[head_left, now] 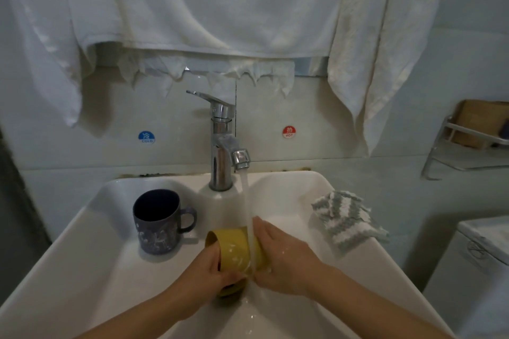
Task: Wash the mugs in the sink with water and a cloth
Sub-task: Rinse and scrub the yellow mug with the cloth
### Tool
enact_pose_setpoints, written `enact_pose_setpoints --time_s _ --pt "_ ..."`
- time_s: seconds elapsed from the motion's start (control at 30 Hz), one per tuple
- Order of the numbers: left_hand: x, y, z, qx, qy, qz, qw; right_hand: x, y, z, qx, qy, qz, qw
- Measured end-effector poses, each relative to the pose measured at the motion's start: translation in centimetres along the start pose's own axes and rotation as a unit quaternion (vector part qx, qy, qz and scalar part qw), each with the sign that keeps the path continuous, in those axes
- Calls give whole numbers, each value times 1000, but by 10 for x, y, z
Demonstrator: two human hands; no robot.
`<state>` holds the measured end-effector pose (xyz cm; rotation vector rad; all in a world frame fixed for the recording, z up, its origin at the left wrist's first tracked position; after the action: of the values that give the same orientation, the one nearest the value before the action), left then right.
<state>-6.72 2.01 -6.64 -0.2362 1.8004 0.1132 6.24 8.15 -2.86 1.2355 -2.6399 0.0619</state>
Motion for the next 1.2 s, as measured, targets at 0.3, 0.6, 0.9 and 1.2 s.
enact_pose_setpoints --time_s 0.3,0.6,0.9,1.2 --pt "-4 -1 -1 -18 -21 12 1000 33 -3 2 41 87 -67 993" --pt "-10 -6 4 20 -2 32 999 28 -2 4 13 137 -42 990" --pt "-2 1 -1 13 -25 6 1000 -5 4 2 12 76 -16 997" --pt "5 5 -8 36 -59 -13 998 -21 12 7 27 58 -33 997"
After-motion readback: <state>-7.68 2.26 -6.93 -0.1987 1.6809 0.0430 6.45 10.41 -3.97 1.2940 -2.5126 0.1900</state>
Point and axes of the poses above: each hand's wrist, its own y-axis towards the middle knuckle, its own z-axis out of the palm, x = y × z, the point moved 4 cm from there along y, towards the middle knuckle, and after that the axes turned 5 degrees about -x, right-handed, at the moved point
